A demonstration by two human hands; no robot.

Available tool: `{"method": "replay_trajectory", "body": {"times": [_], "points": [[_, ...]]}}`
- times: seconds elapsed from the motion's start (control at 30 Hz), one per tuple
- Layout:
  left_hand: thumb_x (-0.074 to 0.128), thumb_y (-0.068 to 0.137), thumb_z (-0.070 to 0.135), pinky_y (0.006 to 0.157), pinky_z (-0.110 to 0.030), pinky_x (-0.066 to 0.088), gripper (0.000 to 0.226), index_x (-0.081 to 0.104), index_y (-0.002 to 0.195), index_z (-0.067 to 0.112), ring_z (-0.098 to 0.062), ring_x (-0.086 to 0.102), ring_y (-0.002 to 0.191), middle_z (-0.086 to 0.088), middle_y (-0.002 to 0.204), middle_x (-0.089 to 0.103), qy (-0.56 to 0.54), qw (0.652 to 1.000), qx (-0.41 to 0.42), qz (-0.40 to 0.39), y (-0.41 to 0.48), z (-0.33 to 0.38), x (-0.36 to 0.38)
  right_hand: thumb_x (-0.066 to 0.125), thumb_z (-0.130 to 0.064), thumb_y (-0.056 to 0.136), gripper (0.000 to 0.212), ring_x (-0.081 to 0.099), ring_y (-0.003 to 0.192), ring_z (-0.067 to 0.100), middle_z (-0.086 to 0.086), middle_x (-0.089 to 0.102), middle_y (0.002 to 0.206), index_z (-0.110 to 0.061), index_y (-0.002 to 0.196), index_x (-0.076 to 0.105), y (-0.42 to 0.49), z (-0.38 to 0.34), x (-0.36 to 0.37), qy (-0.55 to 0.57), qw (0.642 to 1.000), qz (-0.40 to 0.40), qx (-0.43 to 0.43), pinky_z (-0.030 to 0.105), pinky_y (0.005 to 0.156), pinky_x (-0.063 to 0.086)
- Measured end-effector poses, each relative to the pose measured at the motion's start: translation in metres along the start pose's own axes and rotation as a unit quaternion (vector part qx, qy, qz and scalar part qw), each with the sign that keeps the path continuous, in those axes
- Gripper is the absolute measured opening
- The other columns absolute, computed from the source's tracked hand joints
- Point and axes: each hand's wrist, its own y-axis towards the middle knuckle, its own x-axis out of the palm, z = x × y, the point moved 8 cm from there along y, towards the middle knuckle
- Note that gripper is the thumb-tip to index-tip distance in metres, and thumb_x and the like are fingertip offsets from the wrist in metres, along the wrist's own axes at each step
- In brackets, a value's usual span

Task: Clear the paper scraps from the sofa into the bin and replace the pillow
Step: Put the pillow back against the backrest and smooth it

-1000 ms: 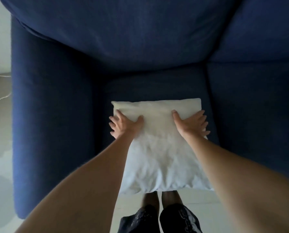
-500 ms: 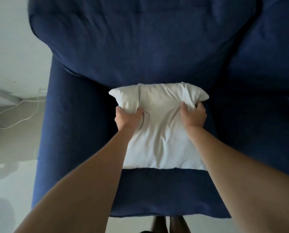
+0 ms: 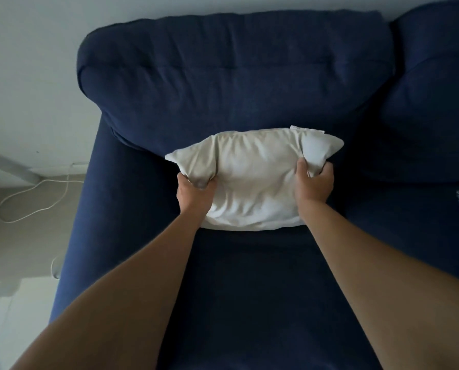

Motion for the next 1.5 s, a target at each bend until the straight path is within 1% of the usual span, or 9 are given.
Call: {"method": "replay_trajectory", "body": {"times": [0.2,0.3,0.43,0.6,0.77,0.87,0.97,1.2,1.5], "points": [[0.071,0.08,0.032,0.095,-0.046,0.051,0.055,0.043,0.124,0.016,-0.028,0.056,0.112,-0.005,0.122,0.055,-0.032,0.999,-0.011,0.038,0.004,0.024,0.008,0.052,-0.026,0.093,0.044,0.055,0.111,0.03,0.015,0.052,0.123,0.001,0.127,0.047,0.006,-0.027,0.007,-0.026,0.999,0.004,-0.042,0.038,0.096,0.047],[0.065,0.087,0.031,0.102,-0.048,0.046,0.077,0.02,0.148,0.022,-0.031,0.05,0.125,-0.007,0.14,0.047,-0.022,1.0,-0.007,0.02,0.009,0.033,0.016,0.05,-0.023,0.093,0.064,0.039,0.138,0.025,0.011,0.036,0.151,-0.008,0.149,0.022,0.015,-0.032,0.02,-0.013,0.996,-0.072,-0.042,0.042,0.115,0.035],[0.062,0.09,0.03,0.113,-0.044,0.033,0.097,-0.01,0.153,0.019,-0.03,0.03,0.142,-0.008,0.16,0.016,0.029,0.999,0.041,0.003,0.012,0.042,0.024,0.053,-0.016,0.091,0.078,0.023,0.147,0.024,0.009,0.017,0.161,-0.012,0.153,0.006,0.028,-0.04,0.02,-0.072,0.99,-0.107,-0.056,0.041,0.12,0.026],[0.068,0.084,0.038,0.094,-0.042,0.045,0.087,0.016,0.148,0.012,-0.031,0.038,0.127,-0.012,0.146,0.026,0.147,0.98,0.036,0.13,-0.005,0.045,0.019,0.062,-0.004,0.083,0.069,0.041,0.128,0.032,0.017,0.033,0.147,-0.008,0.144,0.031,0.012,-0.065,0.006,-0.26,0.94,0.03,-0.218,0.044,0.102,0.041],[0.066,0.086,0.038,0.091,-0.04,0.043,0.073,0.025,0.141,0.014,-0.034,0.045,0.124,-0.012,0.141,0.034,0.092,0.991,0.059,0.08,-0.003,0.04,0.038,0.06,-0.017,0.086,0.061,0.037,0.136,0.03,0.015,0.038,0.147,-0.011,0.143,0.038,-0.004,-0.068,0.04,-0.323,0.856,-0.109,-0.388,0.045,0.111,0.037],[0.06,0.089,0.045,0.119,-0.041,0.022,0.088,0.006,0.154,0.021,-0.028,0.016,0.148,-0.004,0.162,0.01,0.154,0.969,0.193,-0.025,0.0,0.055,0.059,0.058,-0.038,0.089,0.077,0.013,0.149,0.024,0.01,0.017,0.16,-0.012,0.151,0.02,0.002,-0.056,0.054,-0.33,0.853,-0.203,-0.35,0.042,0.119,0.024],[0.063,0.086,0.048,0.123,-0.04,0.002,0.097,0.001,0.155,0.023,-0.021,-0.01,0.151,-0.003,0.164,-0.004,0.176,0.946,0.252,-0.1,0.008,0.065,0.075,0.059,-0.046,0.087,0.09,0.001,0.151,0.022,0.007,0.005,0.163,-0.013,0.153,0.008,0.005,-0.048,0.058,-0.344,0.86,-0.219,-0.307,0.046,0.121,0.016],[0.071,0.081,0.045,0.123,-0.044,0.002,0.106,-0.005,0.154,0.028,-0.024,-0.018,0.149,-0.01,0.162,-0.015,0.228,0.923,0.251,-0.18,0.024,0.065,0.075,0.059,-0.045,0.087,0.097,-0.01,0.15,0.023,0.004,-0.009,0.163,-0.014,0.153,-0.005,0.005,-0.044,0.064,-0.382,0.859,-0.242,-0.238,0.055,0.12,0.012],[0.068,0.082,0.045,0.117,-0.05,0.016,0.109,-0.015,0.152,0.029,-0.03,-0.011,0.15,-0.011,0.161,-0.018,0.275,0.922,0.245,-0.121,0.015,0.058,0.079,0.064,-0.042,0.086,0.102,-0.013,0.15,0.025,0.005,-0.012,0.162,-0.014,0.152,-0.008,0.007,-0.047,0.068,-0.403,0.856,-0.228,-0.229,0.061,0.116,0.011]]}}
